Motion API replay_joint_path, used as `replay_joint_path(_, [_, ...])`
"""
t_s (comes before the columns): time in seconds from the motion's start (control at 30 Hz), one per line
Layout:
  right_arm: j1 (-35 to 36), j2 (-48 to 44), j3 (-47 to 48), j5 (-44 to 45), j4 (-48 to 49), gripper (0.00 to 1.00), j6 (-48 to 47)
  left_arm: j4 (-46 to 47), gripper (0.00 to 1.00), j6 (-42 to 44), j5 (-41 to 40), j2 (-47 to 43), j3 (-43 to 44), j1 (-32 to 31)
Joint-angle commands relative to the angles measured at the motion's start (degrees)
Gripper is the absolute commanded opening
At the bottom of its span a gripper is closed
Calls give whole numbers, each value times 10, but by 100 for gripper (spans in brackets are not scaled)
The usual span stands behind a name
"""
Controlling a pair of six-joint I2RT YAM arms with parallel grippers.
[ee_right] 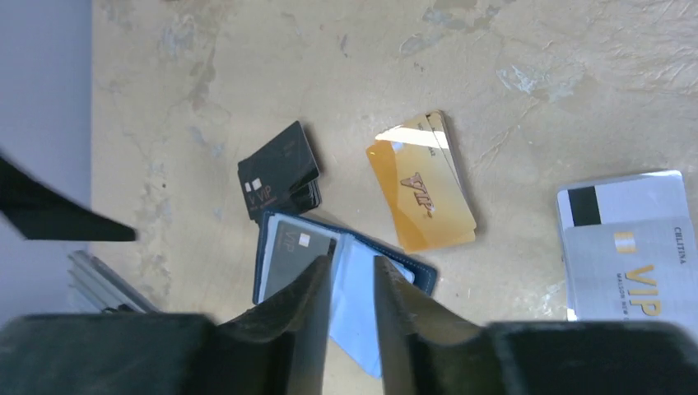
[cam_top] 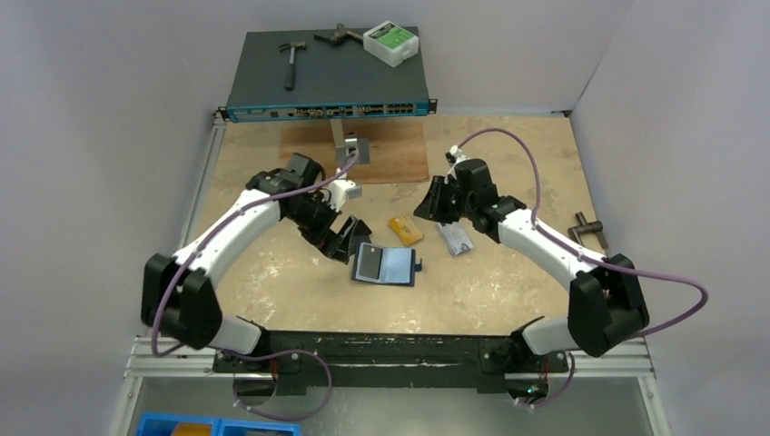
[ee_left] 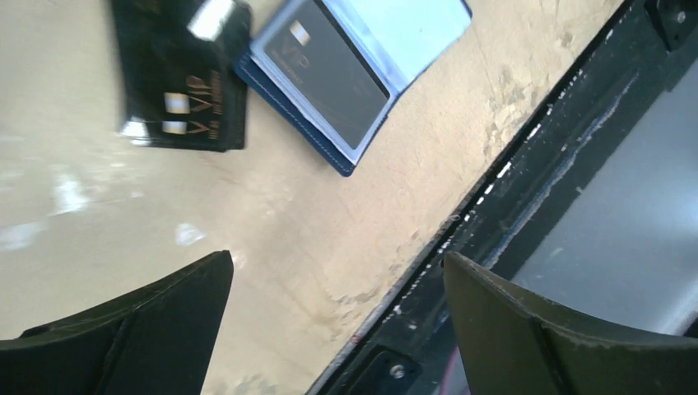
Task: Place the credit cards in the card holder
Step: Insert the credit card into the card holder, then pick up the credit card from the center of the board.
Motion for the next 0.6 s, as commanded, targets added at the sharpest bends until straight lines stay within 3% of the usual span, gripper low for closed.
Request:
replay_joint_path(0.0, [-39,37,15,-100,48,33,-21,-22,100,42,-81,-113,70,0])
replay_joint_path(0.07, [-39,55,20,-97,66,48,-26,-28,100,5,-178,-115,100,0])
replay_joint_path(0.1, [-40,61,18,-87,75,62,-27,-45,100,20,-189,-104,116,4])
replay_joint_path(0.13, [-40,65,14,-72,81,75,-27,-76,95,42,-175,-85,138,11])
replay_joint_path(0.17, [-36,67,8,-67,90,79,-27,-118,83,67,-127,-60,165,25])
replay_joint_path(0.23, [-23,65,-6,-51,106,81,-28,-164,55,86,-66,-30,196,41])
replay_joint_path(0.27, [-12,62,-12,-36,111,78,-29,-155,49,87,-72,-31,195,36])
replay_joint_path(0.37, [9,63,-14,12,107,70,-32,-37,47,118,-127,-87,130,-6])
replay_joint_path(0.47, [12,69,-14,41,112,72,-34,75,53,173,-173,-143,51,-77])
replay_joint_path(0.57, [11,90,-5,46,116,75,-36,155,54,209,-162,-125,24,-98])
